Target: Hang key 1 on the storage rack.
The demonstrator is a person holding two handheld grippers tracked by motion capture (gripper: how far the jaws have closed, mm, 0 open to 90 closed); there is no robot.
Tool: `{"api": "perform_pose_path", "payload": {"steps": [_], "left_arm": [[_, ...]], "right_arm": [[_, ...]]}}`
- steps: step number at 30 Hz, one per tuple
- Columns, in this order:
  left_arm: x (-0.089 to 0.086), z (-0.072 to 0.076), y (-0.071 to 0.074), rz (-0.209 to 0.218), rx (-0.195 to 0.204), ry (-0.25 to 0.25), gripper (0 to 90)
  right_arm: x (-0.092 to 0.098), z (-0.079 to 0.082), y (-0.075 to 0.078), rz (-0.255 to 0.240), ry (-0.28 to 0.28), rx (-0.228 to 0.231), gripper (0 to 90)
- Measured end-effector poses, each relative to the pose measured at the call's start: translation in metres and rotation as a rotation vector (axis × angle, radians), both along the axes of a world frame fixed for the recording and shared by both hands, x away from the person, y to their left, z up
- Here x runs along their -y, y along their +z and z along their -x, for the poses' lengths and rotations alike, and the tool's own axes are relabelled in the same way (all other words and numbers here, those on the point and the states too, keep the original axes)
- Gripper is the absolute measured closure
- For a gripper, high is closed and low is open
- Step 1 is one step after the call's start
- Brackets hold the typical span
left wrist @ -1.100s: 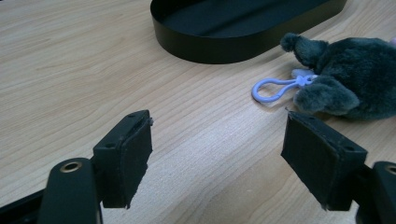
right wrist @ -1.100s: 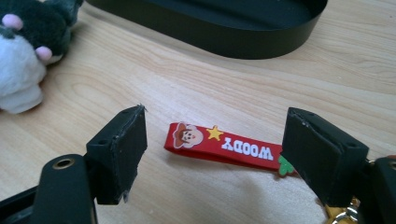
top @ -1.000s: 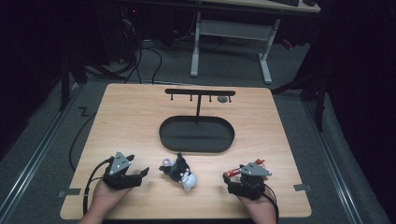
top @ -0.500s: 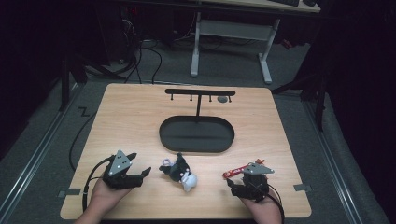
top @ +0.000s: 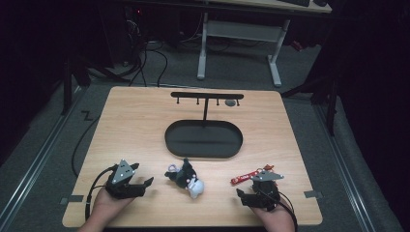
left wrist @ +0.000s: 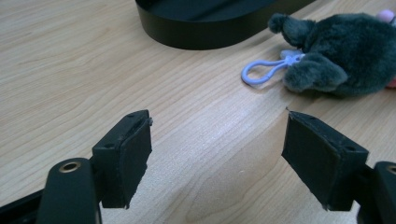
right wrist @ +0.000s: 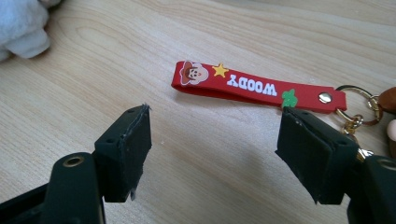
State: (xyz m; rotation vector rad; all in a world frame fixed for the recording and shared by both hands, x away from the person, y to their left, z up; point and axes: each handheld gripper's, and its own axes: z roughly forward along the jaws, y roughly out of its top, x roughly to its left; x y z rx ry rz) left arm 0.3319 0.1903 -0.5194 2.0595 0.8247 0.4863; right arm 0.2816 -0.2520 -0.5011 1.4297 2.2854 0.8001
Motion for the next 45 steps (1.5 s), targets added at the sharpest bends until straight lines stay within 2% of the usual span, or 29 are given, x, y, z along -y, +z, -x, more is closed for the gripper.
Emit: {"api": "perform_pose_path", "payload": {"steps": [7, 10, 14, 21, 26, 34, 45], "left_arm": [[0.0, 0.001, 0.0, 0.009, -0.001, -0.027, 24.0], [0.003, 0.004, 0.0, 0.006, 0.004, -0.053, 23.9], [0.005, 0.007, 0.001, 0.001, 0.008, -0.078, 24.0], [0.006, 0.007, 0.001, 0.001, 0.008, -0.085, 24.0], [0.005, 0.007, 0.001, 0.006, 0.006, -0.085, 24.0], [0.006, 0.008, 0.0, 0.003, 0.002, -0.099, 24.1], [0.007, 0.008, -0.001, -0.004, 0.0, -0.109, 24.1]], "right_arm": [[-0.004, -0.004, 0.007, 0.045, -0.008, -0.029, 26.7], [-0.005, -0.005, 0.009, 0.073, -0.019, -0.063, 25.2], [-0.005, -0.006, 0.011, 0.088, -0.027, -0.086, 25.3], [-0.01, -0.007, 0.012, 0.126, -0.008, -0.125, 25.5], [-0.011, -0.008, 0.013, 0.133, 0.002, -0.162, 25.7], [0.0, -0.006, 0.018, 0.15, -0.002, -0.248, 32.1], [0.02, -0.01, 0.027, 0.161, -0.011, -0.283, 33.7]]}}
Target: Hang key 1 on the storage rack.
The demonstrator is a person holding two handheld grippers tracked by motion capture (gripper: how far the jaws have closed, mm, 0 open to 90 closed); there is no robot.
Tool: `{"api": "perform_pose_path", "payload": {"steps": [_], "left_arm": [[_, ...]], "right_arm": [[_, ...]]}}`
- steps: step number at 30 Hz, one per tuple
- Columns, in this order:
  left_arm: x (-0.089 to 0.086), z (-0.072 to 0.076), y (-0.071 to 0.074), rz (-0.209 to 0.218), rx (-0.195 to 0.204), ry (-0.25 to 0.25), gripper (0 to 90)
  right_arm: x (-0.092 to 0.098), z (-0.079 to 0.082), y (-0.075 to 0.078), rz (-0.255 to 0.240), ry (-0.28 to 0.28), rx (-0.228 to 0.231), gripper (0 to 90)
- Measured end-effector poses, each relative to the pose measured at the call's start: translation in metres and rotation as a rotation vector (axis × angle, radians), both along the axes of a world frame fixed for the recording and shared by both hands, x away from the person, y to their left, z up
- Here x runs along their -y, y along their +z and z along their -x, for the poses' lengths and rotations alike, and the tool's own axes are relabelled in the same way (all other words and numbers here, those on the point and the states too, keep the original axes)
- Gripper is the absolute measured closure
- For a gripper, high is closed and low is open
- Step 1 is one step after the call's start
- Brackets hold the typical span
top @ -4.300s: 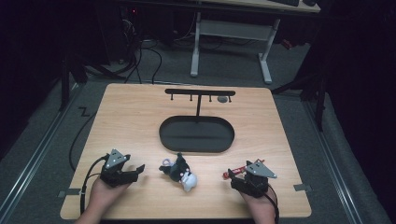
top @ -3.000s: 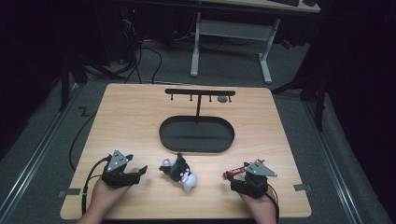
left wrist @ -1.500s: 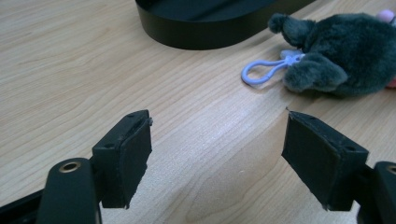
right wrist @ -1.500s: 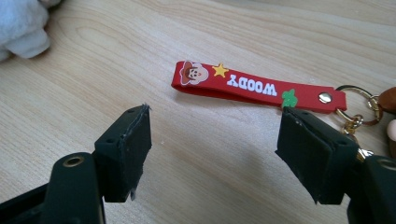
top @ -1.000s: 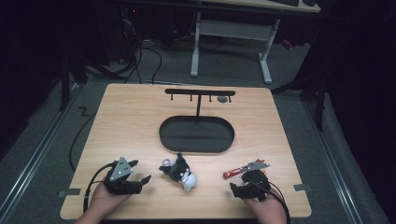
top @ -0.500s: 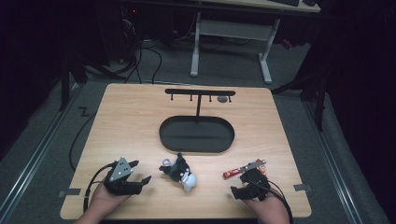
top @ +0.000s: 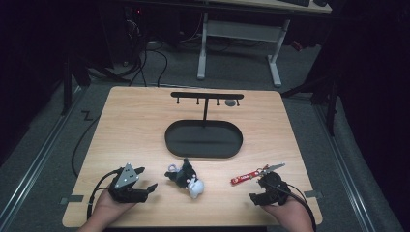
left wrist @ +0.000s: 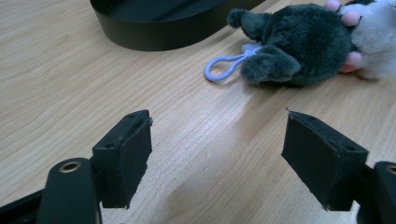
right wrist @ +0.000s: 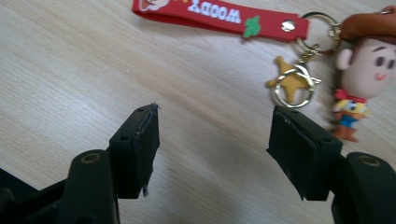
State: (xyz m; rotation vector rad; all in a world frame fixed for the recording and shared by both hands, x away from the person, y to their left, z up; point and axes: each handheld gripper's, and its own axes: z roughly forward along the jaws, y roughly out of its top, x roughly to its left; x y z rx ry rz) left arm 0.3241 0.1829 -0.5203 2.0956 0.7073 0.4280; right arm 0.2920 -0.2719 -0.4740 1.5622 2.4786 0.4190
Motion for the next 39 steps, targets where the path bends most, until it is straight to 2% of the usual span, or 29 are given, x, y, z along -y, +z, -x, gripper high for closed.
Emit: {"api": "perform_pose_path", "payload": {"steps": [6, 17, 24, 39], "left_arm": [[0.0, 0.0, 0.0, -0.002, -0.002, -0.002, 24.1], [0.001, 0.0, -0.001, -0.011, -0.003, -0.007, 24.1], [0.001, 0.001, -0.001, -0.014, 0.001, -0.012, 24.1], [0.001, 0.001, -0.001, -0.016, -0.001, -0.018, 24.1]], "right_arm": [[0.011, -0.007, 0.005, 0.014, -0.03, 0.007, 36.2], [0.033, -0.026, 0.008, 0.052, -0.072, 0.004, 48.0], [0.037, -0.04, 0.01, 0.078, -0.095, 0.01, 51.3], [0.036, -0.058, 0.005, 0.097, -0.114, -0.025, 54.9]]}}
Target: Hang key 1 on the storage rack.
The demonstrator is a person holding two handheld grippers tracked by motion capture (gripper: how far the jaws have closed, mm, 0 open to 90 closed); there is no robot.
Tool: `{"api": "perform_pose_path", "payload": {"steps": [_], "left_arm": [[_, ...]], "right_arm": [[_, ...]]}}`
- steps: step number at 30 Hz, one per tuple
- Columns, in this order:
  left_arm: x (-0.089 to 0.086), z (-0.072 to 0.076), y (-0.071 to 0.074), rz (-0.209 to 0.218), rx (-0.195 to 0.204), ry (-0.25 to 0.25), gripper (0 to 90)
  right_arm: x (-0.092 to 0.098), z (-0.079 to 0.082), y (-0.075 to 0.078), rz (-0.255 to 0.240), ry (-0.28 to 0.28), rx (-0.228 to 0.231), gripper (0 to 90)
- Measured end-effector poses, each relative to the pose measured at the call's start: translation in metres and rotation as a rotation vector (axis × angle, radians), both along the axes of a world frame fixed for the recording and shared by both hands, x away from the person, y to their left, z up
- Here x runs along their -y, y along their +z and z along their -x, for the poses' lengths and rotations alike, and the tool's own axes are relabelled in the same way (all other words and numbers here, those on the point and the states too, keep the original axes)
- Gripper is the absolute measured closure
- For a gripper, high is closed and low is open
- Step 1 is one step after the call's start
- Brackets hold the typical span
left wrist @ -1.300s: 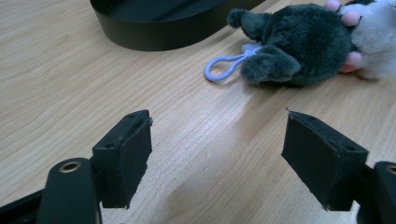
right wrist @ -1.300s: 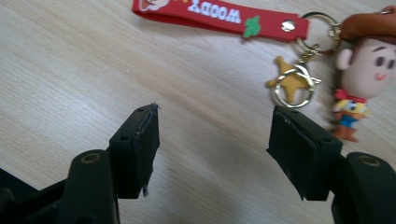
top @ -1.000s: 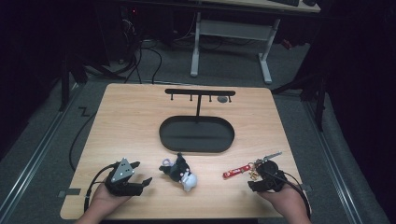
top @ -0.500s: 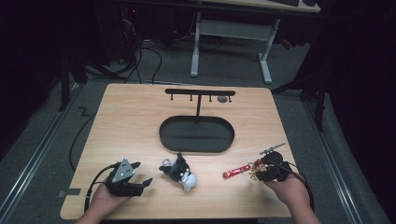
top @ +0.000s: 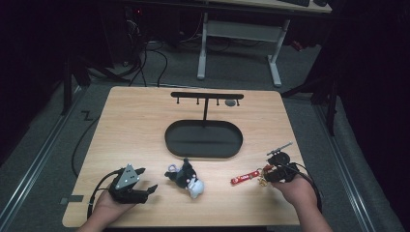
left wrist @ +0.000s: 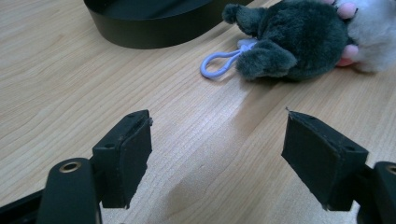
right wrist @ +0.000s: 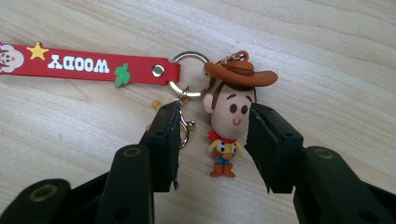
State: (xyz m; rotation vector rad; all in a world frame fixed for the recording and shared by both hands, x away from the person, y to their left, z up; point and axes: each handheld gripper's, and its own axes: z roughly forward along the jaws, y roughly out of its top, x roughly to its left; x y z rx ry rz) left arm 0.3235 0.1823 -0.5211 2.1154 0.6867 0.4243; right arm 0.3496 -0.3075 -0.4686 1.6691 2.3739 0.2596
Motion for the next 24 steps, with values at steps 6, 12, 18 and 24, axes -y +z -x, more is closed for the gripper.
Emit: {"api": "perform_pose_path", "payload": {"steps": [6, 12, 18, 24], "left_arm": [[0.0, 0.0, 0.0, 0.0, 0.0, -0.002, 24.1], [0.0, 0.0, 0.0, -0.003, 0.0, -0.003, 24.1], [0.0, 0.0, -0.001, -0.004, -0.001, -0.005, 24.1], [0.0, 0.0, -0.001, -0.007, -0.002, -0.008, 24.1]], "right_arm": [[0.0, -0.003, -0.003, 0.005, -0.012, -0.005, 54.8], [0.0, -0.006, -0.007, 0.023, -0.017, -0.018, 54.5], [0.001, -0.01, -0.012, 0.027, -0.022, -0.025, 54.3], [0.001, -0.013, -0.014, 0.039, -0.022, -0.03, 54.2]]}}
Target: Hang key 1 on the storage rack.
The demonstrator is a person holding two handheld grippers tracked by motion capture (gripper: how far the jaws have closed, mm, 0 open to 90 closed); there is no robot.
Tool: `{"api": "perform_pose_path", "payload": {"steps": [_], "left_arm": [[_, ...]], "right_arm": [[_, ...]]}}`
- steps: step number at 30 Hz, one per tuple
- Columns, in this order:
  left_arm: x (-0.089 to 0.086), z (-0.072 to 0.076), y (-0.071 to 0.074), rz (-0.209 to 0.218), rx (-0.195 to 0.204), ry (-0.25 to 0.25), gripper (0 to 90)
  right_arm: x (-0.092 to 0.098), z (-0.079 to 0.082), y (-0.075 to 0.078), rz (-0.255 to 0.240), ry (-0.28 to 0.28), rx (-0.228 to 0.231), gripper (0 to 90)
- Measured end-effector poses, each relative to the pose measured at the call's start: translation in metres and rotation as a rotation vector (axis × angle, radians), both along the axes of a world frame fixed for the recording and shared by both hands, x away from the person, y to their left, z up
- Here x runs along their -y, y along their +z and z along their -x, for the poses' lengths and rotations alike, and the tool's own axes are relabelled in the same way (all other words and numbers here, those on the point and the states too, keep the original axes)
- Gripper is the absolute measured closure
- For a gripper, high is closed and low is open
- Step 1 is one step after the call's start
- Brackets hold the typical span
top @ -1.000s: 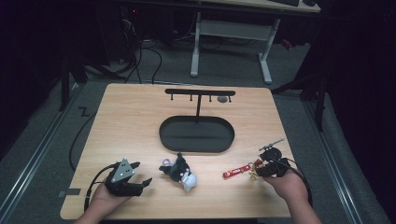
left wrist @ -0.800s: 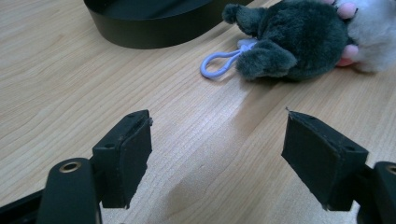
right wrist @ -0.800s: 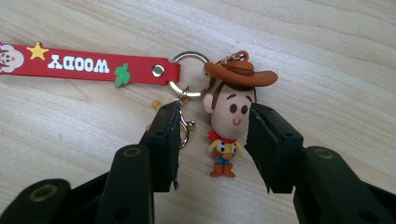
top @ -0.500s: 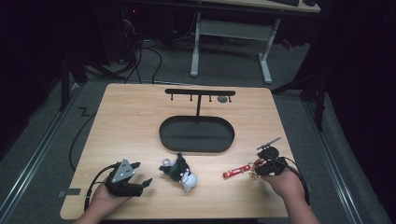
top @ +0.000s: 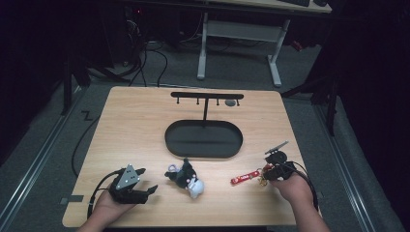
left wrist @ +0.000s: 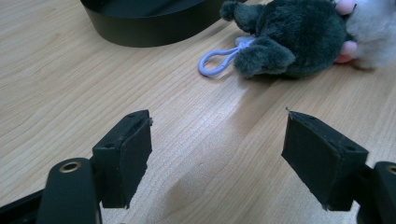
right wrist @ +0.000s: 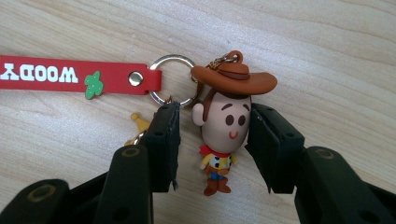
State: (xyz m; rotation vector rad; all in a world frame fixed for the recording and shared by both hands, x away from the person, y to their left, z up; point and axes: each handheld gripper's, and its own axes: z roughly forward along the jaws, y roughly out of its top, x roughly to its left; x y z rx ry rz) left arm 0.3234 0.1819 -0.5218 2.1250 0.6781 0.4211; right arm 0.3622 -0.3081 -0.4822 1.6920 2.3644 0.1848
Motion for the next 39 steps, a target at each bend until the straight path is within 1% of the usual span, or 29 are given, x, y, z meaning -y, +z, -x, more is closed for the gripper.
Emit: {"api": "perform_pose_path", "payload": {"steps": [2, 3, 6, 8, 9, 11, 14, 17, 19, 20, 22, 25, 26, 30, 31, 33, 36, 37, 39], "left_arm": [[0.0, 0.0, 0.0, 0.0, 0.0, -0.001, 24.1], [0.0, 0.0, 0.0, -0.001, 0.0, -0.001, 24.1], [0.0, 0.0, 0.0, -0.001, 0.0, -0.002, 24.1], [0.0, 0.0, 0.0, -0.002, -0.001, -0.003, 24.1], [0.0, 0.0, 0.0, -0.002, -0.002, -0.003, 24.1], [0.0, 0.0, 0.0, -0.004, -0.002, -0.004, 24.1], [0.0, 0.0, 0.0, -0.005, -0.002, -0.004, 24.1], [0.0, 0.0, -0.001, -0.005, -0.003, -0.003, 24.1], [0.0, 0.0, -0.001, -0.005, -0.003, -0.003, 24.1], [0.0, 0.0, -0.001, -0.005, -0.003, -0.004, 24.1], [0.0, 0.0, -0.001, -0.006, -0.003, -0.005, 24.0], [0.0, 0.0, -0.001, -0.006, -0.002, -0.005, 24.1], [0.0, 0.0, -0.001, -0.006, -0.002, -0.006, 24.1], [0.001, 0.001, -0.001, -0.007, -0.003, -0.008, 24.1], [0.001, 0.001, -0.001, -0.007, -0.003, -0.008, 24.1], [0.001, 0.001, -0.001, -0.007, -0.004, -0.008, 24.1], [0.001, 0.001, -0.001, -0.008, -0.004, -0.009, 24.2], [0.001, 0.001, -0.001, -0.008, -0.004, -0.009, 24.2], [0.001, 0.001, -0.001, -0.009, -0.006, -0.01, 24.2]], "right_arm": [[0.0, 0.0, -0.001, 0.007, -0.004, 0.003, 54.3], [0.0, -0.001, 0.0, 0.006, -0.003, -0.004, 54.4], [0.001, -0.001, -0.002, 0.008, -0.012, 0.002, 54.4], [0.002, -0.002, -0.003, -0.003, -0.009, 0.002, 54.8], [0.002, -0.002, -0.003, 0.005, -0.012, 0.0, 54.8], [0.003, -0.004, -0.005, -0.002, -0.01, 0.0, 54.8], [0.004, -0.005, -0.006, 0.005, -0.012, -0.005, 55.6], [0.005, -0.005, -0.007, -0.002, -0.017, 0.0, 56.4], [0.005, -0.006, -0.007, -0.004, -0.017, 0.0, 57.3], [0.005, -0.005, -0.007, 0.002, -0.021, 0.0, 58.4], [0.007, -0.005, -0.007, -0.002, -0.018, 0.004, 60.6], [0.008, -0.005, -0.007, -0.001, -0.028, 0.007, 64.1], [0.009, -0.005, -0.007, -0.014, -0.026, 0.01, 65.1], [0.011, -0.005, -0.007, -0.036, -0.04, 0.006, 65.8], [0.013, -0.005, -0.007, -0.036, -0.036, -0.003, 65.9], [0.014, -0.006, -0.007, -0.051, -0.04, 0.001, 66.1], [0.014, -0.006, -0.008, -0.056, -0.034, -0.001, 66.2], [0.014, -0.007, -0.007, -0.053, -0.031, -0.016, 66.3], [0.014, -0.009, -0.007, -0.048, -0.026, -0.023, 66.4]]}}
